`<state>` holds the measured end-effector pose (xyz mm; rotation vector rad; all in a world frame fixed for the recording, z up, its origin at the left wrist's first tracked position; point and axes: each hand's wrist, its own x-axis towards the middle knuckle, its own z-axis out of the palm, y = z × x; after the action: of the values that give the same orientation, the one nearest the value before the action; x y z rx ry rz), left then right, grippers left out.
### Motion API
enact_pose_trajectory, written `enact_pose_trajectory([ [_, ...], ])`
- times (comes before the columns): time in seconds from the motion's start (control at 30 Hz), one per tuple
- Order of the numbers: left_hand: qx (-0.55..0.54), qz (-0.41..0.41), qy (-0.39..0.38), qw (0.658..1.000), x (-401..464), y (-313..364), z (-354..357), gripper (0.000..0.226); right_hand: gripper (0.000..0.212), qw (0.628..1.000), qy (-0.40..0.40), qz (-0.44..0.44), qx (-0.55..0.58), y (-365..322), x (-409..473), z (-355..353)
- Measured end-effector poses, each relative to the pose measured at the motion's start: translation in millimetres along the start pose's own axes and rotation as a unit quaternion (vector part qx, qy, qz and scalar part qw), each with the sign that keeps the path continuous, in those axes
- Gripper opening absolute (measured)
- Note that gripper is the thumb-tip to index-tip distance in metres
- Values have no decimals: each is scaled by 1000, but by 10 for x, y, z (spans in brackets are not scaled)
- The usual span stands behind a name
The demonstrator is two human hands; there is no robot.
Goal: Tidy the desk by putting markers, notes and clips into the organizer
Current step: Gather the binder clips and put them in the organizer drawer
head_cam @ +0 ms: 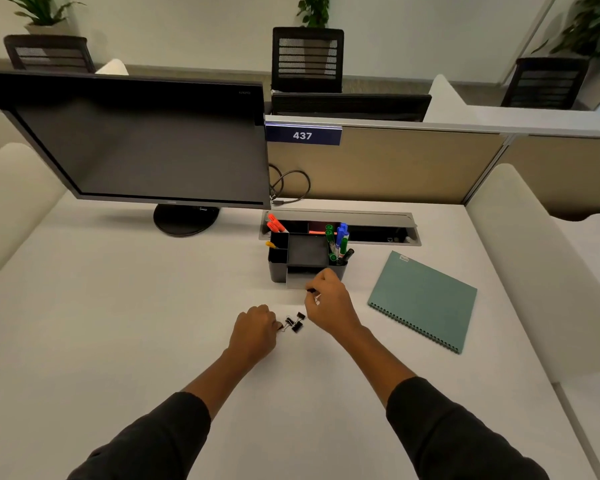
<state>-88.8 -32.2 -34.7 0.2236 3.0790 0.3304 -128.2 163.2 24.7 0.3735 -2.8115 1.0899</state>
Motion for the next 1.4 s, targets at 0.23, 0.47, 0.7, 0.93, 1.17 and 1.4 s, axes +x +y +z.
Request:
enact_pose_trajectory([
  [0.23, -18, -11, -3, 1000, -108, 5, -55, 18, 2, 996, 56, 51, 48, -101, 249, -79],
  [0.47, -40, 54, 16, 998, -127, -189, 51, 48, 5, 989, 55, 129, 40, -70, 363, -77],
  [0.7, -60, 56, 17, 997, -154, -273, 77, 20, 10, 984, 27, 158, -75, -71, 421, -74],
  [0.93, -74, 0, -16, 997, -127, -295, 19, 14, 10, 976, 0, 196, -96, -92, 522, -74],
  [1.17, -84, -10, -48, 995, -87, -231, 17, 20, 10, 970, -19, 214, -113, -49, 583, -52],
  [1.4, -94, -24, -68, 993, -61, -181, 4, 9, 16, 968, -21, 220, -117, 14, 586, -41],
])
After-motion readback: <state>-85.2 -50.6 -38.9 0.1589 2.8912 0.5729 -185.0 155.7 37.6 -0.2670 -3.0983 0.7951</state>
